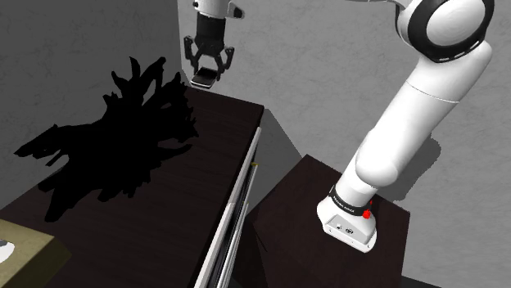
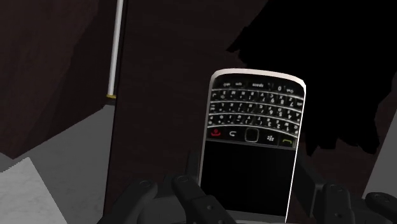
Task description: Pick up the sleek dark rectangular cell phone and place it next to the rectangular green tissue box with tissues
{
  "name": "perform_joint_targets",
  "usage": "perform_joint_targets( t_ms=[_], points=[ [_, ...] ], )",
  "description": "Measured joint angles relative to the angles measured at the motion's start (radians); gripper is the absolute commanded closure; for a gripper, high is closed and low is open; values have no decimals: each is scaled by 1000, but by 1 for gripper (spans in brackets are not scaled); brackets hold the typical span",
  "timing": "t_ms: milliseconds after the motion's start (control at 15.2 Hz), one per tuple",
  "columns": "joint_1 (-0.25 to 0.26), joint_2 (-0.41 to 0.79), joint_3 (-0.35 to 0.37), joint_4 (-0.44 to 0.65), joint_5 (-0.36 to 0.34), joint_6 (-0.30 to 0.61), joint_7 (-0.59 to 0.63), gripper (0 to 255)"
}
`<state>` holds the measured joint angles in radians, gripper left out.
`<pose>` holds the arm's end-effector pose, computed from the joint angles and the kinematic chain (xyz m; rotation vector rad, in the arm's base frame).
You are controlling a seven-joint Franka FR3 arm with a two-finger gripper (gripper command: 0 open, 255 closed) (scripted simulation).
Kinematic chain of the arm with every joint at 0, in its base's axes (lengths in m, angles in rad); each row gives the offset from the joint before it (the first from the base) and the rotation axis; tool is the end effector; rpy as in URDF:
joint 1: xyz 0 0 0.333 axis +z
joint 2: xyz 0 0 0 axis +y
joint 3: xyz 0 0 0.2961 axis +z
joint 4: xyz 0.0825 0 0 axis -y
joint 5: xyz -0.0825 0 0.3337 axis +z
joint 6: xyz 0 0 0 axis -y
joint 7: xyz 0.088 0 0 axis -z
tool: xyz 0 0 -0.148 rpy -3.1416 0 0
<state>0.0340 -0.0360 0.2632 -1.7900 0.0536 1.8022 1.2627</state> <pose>0.4854 0.1572 0.5081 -2.7183 1.4438 -0.0048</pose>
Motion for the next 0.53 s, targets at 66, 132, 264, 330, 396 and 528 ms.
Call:
perform_joint_targets(
  t_ms=[66, 132, 264, 330, 396, 528],
  points=[
    [12, -12, 13, -9, 3, -1, 24, 255],
    [23, -19, 24, -18, 4, 3, 46, 255],
    [45, -29, 50, -32, 6, 9, 93, 255],
    [55, -28, 62, -34, 5, 13, 115, 255],
    [65, -28, 72, -35, 5, 15, 135, 255],
    [87, -25, 99, -27, 3, 11, 184, 255]
  ],
)
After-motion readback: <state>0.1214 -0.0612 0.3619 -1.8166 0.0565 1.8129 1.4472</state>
